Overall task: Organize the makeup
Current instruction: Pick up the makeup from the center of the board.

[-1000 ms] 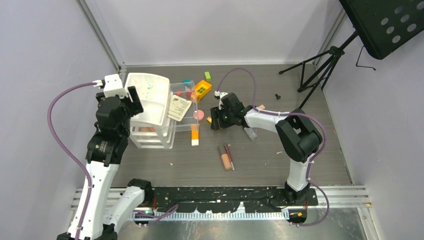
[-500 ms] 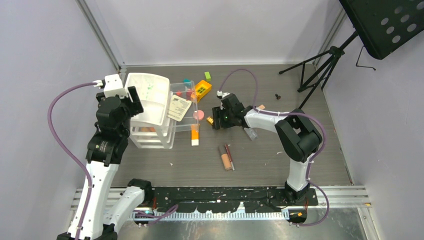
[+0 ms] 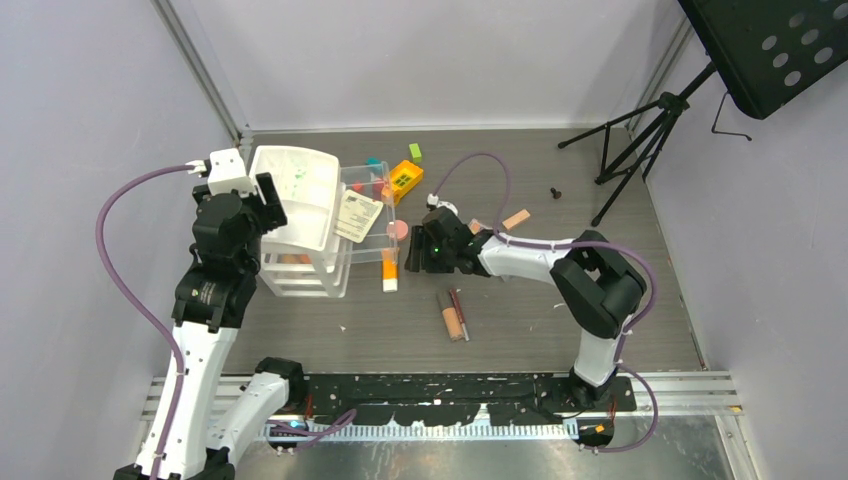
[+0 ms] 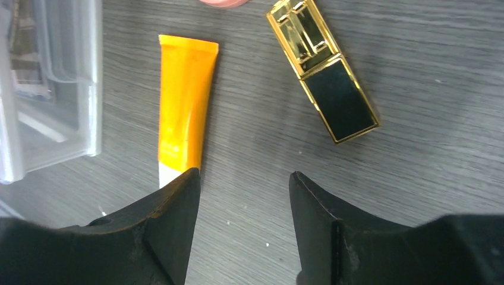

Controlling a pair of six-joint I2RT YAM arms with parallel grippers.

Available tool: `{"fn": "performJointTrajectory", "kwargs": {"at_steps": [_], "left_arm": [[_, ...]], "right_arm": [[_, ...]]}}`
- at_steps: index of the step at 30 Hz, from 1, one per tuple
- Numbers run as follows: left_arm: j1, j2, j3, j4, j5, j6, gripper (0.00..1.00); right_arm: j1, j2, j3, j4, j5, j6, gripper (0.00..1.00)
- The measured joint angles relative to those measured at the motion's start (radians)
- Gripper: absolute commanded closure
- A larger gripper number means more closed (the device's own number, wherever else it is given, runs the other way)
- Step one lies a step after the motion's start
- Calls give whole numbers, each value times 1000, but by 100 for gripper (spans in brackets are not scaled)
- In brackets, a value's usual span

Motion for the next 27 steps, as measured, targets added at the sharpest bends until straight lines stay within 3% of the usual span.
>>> {"fn": "performJointTrajectory", "kwargs": {"at_steps": [24, 27], "left_arm": [[0, 0, -2, 0, 0, -1, 32], [0, 0, -2, 0, 0, -1, 32]], "right_arm": [[-8, 202, 175, 89, -143, 114, 38], [-7, 209, 192, 68, -141, 112, 41]]}}
